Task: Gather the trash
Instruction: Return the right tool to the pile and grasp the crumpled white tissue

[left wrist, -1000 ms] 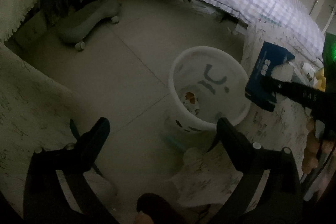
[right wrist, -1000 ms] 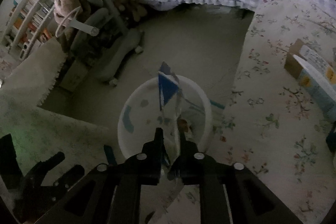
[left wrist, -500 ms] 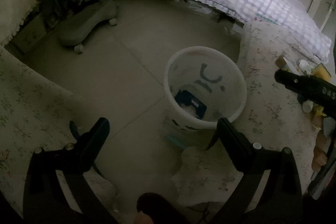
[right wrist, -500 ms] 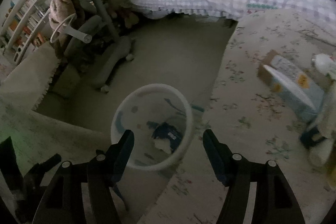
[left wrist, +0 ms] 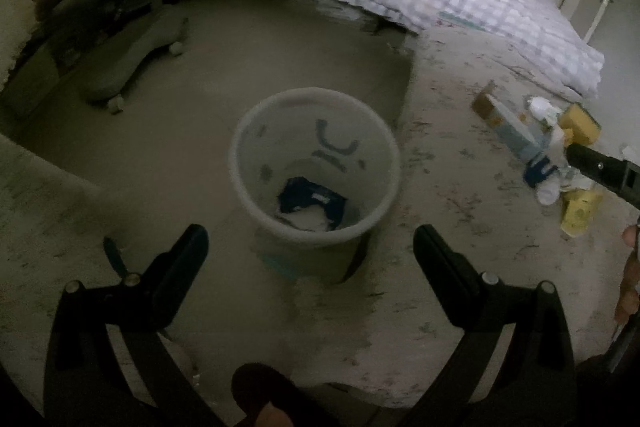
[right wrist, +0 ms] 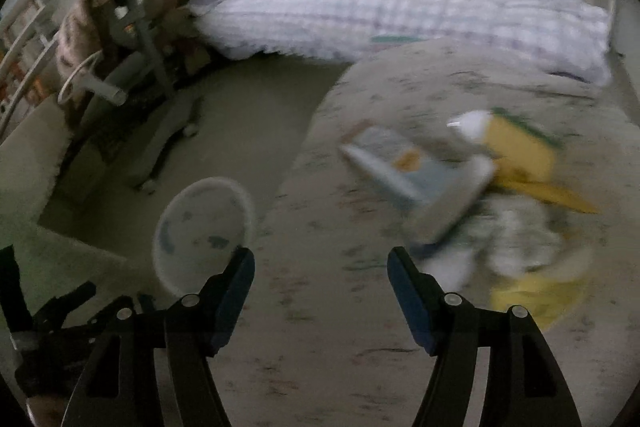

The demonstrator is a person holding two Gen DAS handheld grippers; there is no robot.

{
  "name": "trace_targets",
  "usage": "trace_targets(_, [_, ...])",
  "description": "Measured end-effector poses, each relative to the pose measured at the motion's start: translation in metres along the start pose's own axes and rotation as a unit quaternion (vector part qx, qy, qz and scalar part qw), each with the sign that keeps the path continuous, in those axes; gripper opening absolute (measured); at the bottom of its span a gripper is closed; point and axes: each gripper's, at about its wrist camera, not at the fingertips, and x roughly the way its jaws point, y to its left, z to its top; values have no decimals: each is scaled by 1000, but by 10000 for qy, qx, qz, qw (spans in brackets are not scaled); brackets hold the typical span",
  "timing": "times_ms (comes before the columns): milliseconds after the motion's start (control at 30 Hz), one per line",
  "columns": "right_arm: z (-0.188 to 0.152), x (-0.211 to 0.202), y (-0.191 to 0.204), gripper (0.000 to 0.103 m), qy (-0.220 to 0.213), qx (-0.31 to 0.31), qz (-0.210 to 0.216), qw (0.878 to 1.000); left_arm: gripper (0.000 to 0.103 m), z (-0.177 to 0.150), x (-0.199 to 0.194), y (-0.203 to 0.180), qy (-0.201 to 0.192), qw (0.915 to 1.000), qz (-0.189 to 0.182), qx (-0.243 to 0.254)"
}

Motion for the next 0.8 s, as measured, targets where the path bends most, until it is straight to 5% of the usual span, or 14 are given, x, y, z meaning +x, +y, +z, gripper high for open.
trace_targets(300, [8, -9, -81, 71, 78, 445, -709, 9965, 102, 5, 1, -39, 19, 9996, -153, 233])
trace_targets(633, [13, 33, -107, 70, 516, 628, -683, 9943, 102, 10, 10, -77, 113, 9986, -260, 436])
trace_targets(667, [11, 36, -108, 61, 514, 593, -754, 9941, 102, 10, 12, -81, 130, 9985, -286, 453])
trace_targets(700, [12, 37, -109, 41, 521, 518, -840, 9938, 102, 11, 13, -87, 153, 9982, -325, 479])
trace_targets(800, [11, 33, -117, 27, 557, 588, -711, 9942, 102, 13, 17, -106, 203, 9971, -430, 595])
